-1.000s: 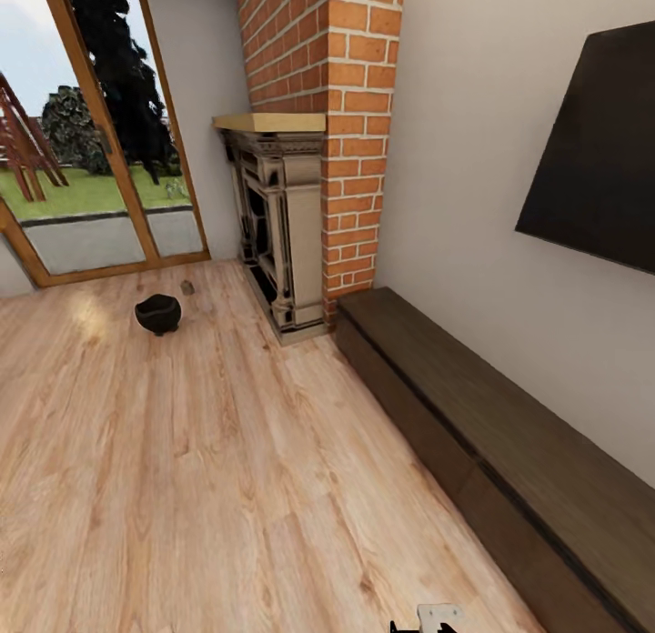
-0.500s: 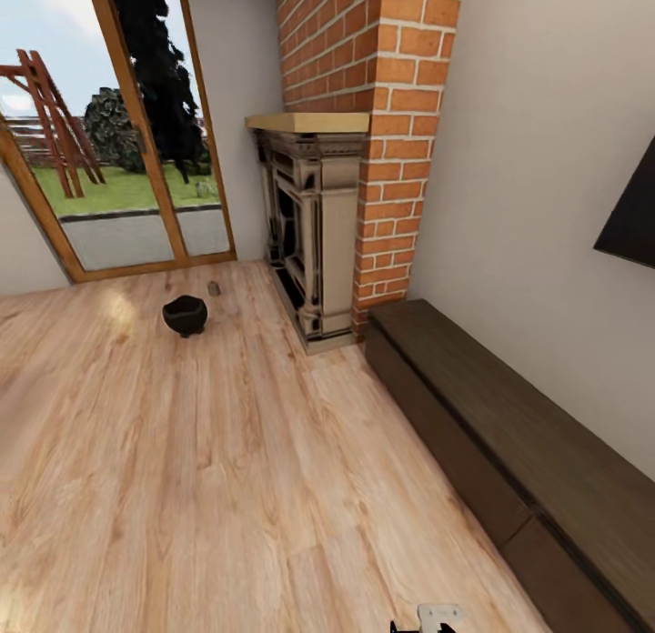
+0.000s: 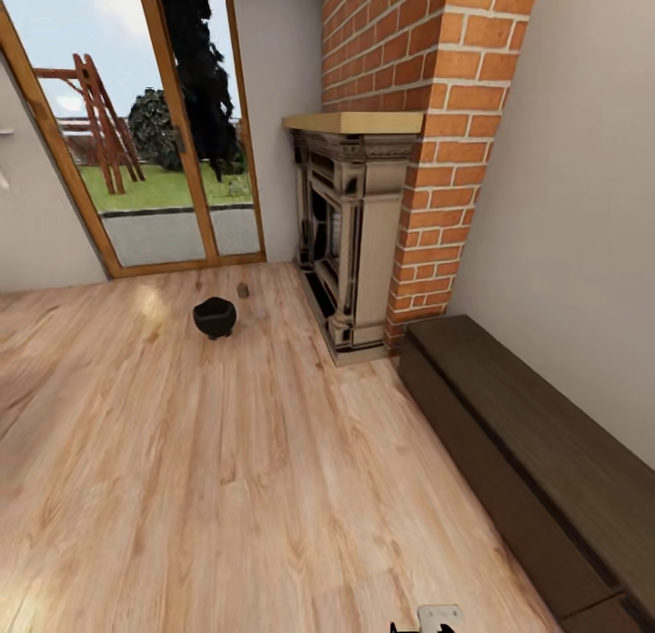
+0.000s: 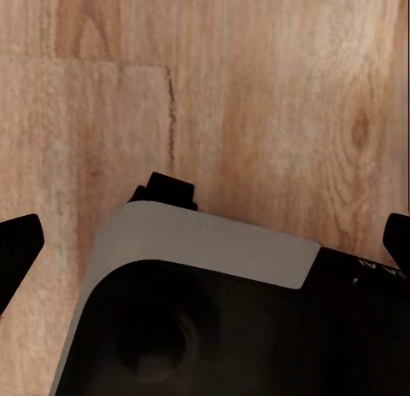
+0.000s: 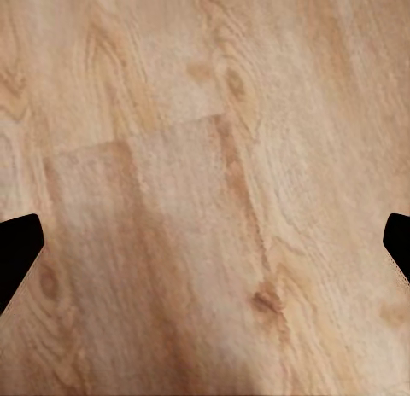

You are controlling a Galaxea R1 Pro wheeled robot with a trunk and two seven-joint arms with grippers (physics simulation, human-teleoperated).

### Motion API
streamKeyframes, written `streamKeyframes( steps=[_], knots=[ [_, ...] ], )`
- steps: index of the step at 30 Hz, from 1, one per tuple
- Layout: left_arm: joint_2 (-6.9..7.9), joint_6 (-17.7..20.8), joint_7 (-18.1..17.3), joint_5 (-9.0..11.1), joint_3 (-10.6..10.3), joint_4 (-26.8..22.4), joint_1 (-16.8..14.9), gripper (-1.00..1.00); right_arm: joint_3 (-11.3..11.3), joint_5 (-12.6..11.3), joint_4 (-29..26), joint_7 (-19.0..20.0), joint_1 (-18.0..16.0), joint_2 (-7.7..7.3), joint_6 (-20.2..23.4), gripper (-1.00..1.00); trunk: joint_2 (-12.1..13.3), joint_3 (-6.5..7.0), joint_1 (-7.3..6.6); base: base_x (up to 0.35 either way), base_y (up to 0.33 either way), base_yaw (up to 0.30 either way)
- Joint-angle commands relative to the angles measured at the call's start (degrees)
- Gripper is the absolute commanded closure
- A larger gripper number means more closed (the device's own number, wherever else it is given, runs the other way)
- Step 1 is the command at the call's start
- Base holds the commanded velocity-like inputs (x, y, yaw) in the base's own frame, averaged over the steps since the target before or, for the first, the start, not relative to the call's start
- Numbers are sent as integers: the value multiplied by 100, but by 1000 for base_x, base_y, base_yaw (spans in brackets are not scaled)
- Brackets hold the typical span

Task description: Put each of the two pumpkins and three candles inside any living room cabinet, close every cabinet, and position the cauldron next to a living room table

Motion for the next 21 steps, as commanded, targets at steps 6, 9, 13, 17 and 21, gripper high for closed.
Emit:
streamKeyframes(
  steps=[6, 9, 13, 17, 21],
  knots=[
    [29, -19, -19, 53, -65, 7, -4, -100, 60, -34, 20, 0, 27, 6, -30, -100, -2, -5, 3, 331, 38, 5],
    [23, -20, -19, 53, -65, 7, -4, -100, 61, -36, 20, -4, 29, 6, -29, -100, -2, 1, 3, 286, 160, 73],
    [29, -20, -19, 57, -44, 7, -4, -100, 61, -36, 20, -8, 30, 6, -28, -100, -2, 4, 3, 219, 222, 225],
    [23, -20, -19, 56, -36, 7, -4, -100, 62, -37, 20, -6, 30, 6, -28, -100, -2, 5, 3, 182, 256, 269],
    [16, -20, -19, 51, -34, 7, -4, -100, 62, -37, 20, -5, 30, 8, -29, -100, -2, 5, 3, 243, 203, 275]
  ],
)
